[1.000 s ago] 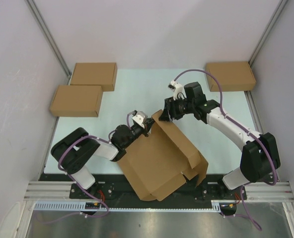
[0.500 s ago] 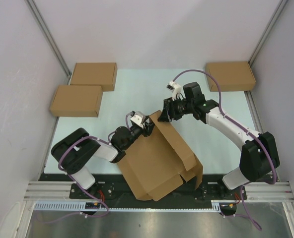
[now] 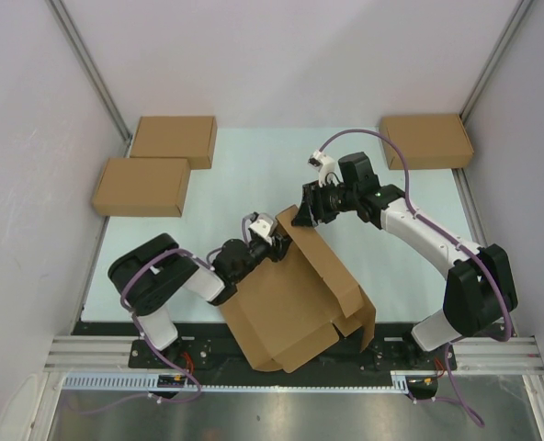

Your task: Fold the paper box

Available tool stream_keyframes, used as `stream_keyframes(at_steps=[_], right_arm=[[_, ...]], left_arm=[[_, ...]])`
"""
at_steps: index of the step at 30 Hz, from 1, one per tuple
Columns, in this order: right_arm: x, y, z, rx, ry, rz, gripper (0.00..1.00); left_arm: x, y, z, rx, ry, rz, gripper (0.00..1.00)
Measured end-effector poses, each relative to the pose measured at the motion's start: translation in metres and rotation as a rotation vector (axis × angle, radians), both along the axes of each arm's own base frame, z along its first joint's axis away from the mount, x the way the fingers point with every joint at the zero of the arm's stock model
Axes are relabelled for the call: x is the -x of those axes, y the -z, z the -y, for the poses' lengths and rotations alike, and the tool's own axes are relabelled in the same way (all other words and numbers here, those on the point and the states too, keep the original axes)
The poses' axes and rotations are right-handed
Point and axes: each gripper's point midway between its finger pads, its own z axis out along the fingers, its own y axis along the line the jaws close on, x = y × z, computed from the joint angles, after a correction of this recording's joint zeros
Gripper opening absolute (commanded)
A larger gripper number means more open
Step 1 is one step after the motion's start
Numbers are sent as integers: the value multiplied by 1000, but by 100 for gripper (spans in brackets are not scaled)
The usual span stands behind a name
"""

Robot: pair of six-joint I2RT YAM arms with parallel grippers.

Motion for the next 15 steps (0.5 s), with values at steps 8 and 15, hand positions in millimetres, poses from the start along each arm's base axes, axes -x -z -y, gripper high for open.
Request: stream_keyframes(at_steps=[8,15], right_arm=[[1,1,-1,-1,-5,-8,57],[-9,0,3,9,27,16,57]], left_arm=[[-5,15,-4,7,-58,-36,13],[-14,15,1,32,-76,-32,1]])
